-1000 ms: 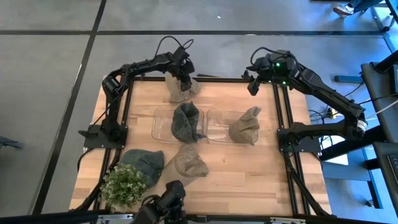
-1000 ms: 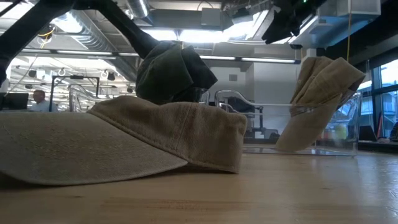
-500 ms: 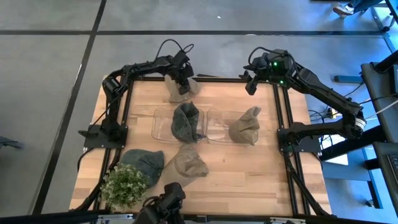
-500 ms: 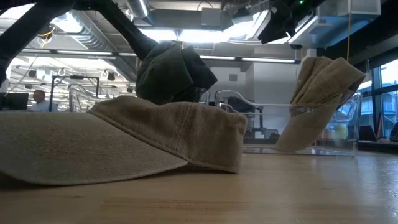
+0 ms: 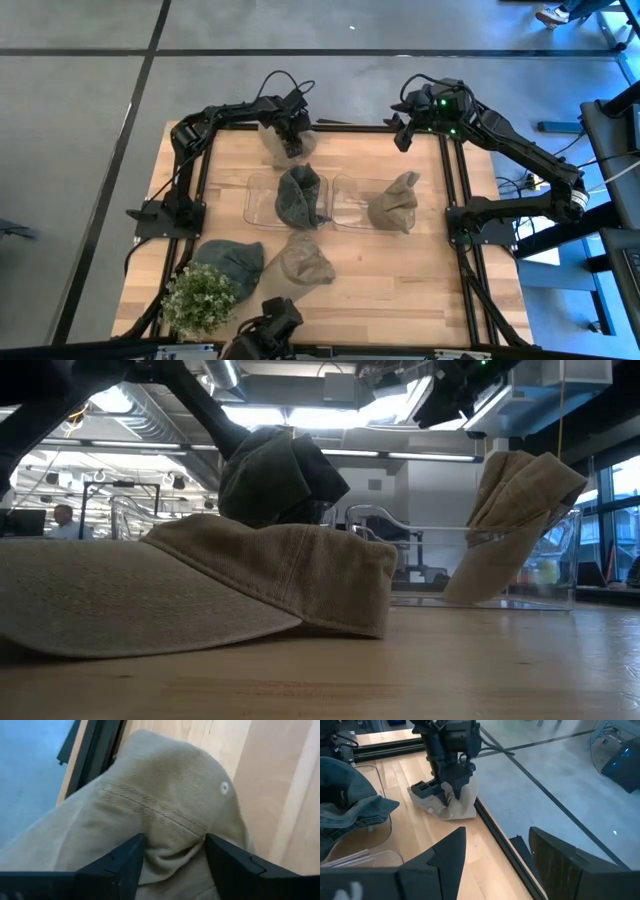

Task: Pick & Place hat
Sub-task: Put the top brown cap into the right transparent bin

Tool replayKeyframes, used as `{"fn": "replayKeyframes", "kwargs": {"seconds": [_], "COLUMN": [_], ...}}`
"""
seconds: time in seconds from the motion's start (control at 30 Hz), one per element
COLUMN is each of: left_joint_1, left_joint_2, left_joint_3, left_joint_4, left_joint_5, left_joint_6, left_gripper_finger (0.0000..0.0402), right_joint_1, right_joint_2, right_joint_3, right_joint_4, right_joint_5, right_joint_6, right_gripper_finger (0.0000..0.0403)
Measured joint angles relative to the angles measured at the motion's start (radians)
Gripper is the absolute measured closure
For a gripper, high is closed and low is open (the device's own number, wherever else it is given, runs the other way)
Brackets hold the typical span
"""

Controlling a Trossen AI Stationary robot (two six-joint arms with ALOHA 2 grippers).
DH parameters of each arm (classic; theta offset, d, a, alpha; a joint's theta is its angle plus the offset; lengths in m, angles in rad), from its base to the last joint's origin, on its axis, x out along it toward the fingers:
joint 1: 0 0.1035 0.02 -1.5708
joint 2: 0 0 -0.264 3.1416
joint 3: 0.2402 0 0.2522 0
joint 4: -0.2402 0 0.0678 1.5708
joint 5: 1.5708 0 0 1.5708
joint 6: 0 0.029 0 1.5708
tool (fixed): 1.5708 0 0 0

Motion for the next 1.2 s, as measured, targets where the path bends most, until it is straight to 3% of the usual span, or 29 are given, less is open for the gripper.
{"fn": "replayKeyframes", "kwargs": {"seconds": [0.43,0.9,1.03,1.2], "left_joint_1": [-0.007,-0.007,-0.008,-0.022], "left_joint_2": [-0.004,-0.132,-0.168,-0.211], "left_joint_3": [0.0,0.146,0.202,0.214], "left_joint_4": [0.047,0.04,0.066,0.186], "left_joint_5": [-0.095,-0.086,-0.085,-0.02], "left_joint_6": [0.109,-0.043,-0.106,-0.215], "left_gripper_finger": [0.0391,0.0397,0.0398,0.0398], "right_joint_1": [0.0,0.001,0.001,0.001], "right_joint_2": [0.0,-0.001,-0.001,0.001], "right_joint_3": [0.0,0.0,0.0,0.0], "right_joint_4": [0.019,0.017,0.019,0.026], "right_joint_5": [0.0,-0.08,-0.176,-0.192], "right_joint_6": [0.0,0.014,0.065,0.2], "right_gripper_finger": [0.0186,0.0186,0.0186,0.0186]}}
